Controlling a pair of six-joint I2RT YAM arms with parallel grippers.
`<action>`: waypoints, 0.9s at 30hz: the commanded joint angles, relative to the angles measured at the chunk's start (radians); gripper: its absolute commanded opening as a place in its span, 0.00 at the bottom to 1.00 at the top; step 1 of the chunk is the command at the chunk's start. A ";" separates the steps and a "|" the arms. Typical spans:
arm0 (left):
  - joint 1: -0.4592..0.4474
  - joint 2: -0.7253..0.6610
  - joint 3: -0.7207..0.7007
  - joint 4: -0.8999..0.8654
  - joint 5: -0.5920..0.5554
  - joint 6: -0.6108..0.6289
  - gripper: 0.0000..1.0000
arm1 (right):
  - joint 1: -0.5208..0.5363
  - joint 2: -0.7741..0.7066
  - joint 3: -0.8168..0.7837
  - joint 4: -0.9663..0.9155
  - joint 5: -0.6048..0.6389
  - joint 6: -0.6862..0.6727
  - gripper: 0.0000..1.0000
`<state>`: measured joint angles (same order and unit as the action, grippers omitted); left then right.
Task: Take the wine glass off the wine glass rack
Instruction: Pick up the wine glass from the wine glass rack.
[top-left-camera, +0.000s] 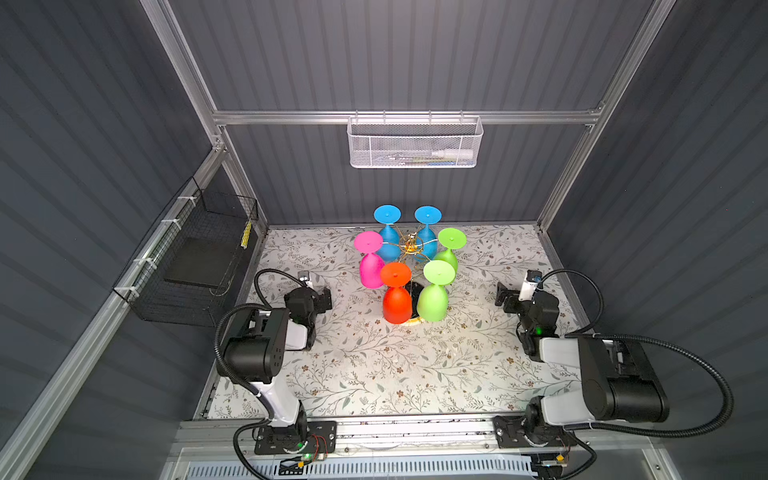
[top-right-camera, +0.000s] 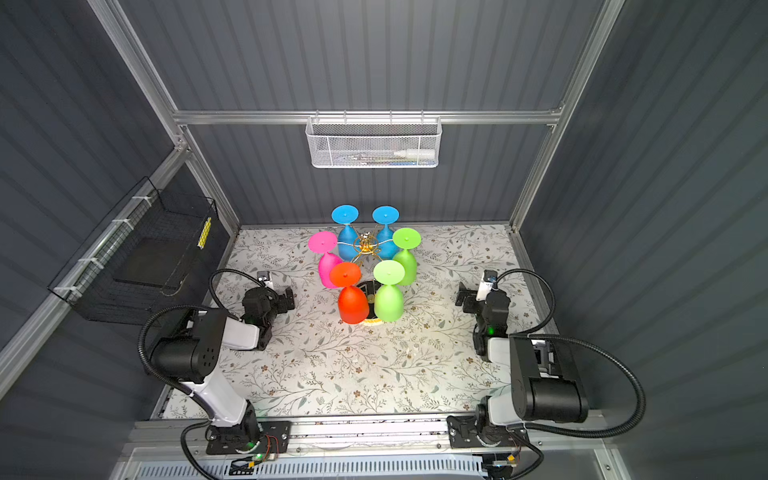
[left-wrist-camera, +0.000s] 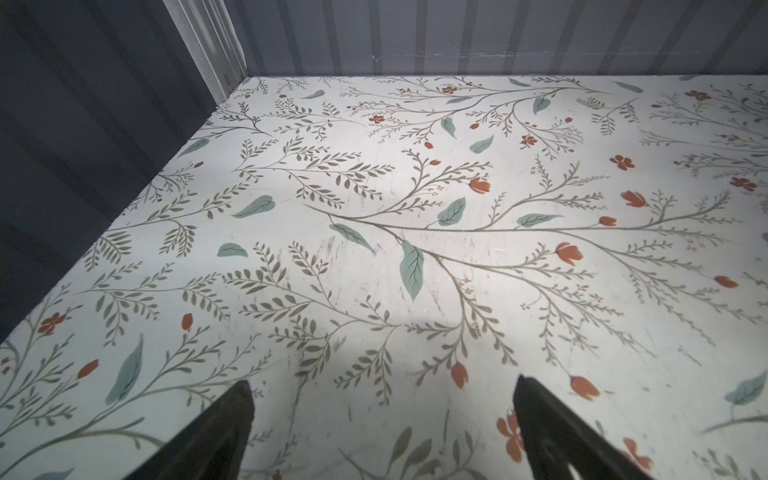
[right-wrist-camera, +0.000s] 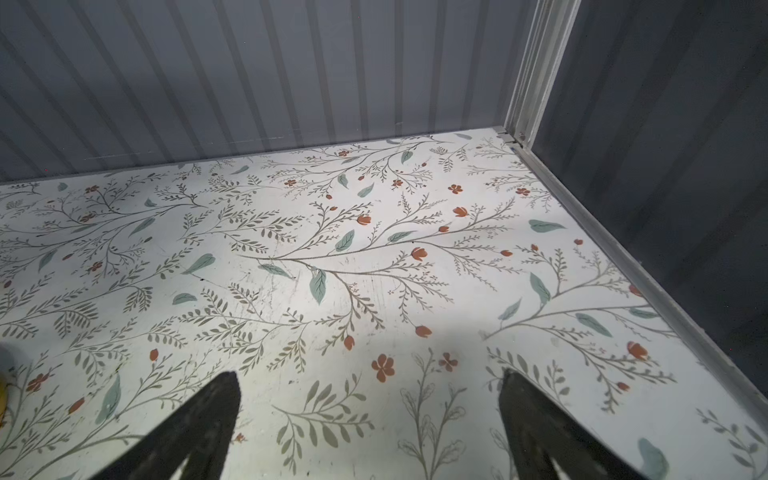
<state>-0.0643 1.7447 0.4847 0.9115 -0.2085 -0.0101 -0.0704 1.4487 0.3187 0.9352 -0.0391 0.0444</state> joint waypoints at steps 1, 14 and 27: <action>-0.003 -0.027 -0.011 -0.003 0.014 0.018 0.99 | 0.000 0.007 0.010 0.026 -0.022 -0.005 0.99; -0.003 -0.027 -0.010 -0.003 0.013 0.018 0.99 | 0.001 0.008 0.014 0.019 -0.017 -0.002 0.99; -0.003 -0.027 -0.009 -0.007 0.013 0.017 0.99 | 0.000 0.006 0.010 0.023 -0.017 -0.003 0.99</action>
<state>-0.0643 1.7447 0.4847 0.9112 -0.2085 -0.0101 -0.0704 1.4487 0.3187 0.9348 -0.0498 0.0441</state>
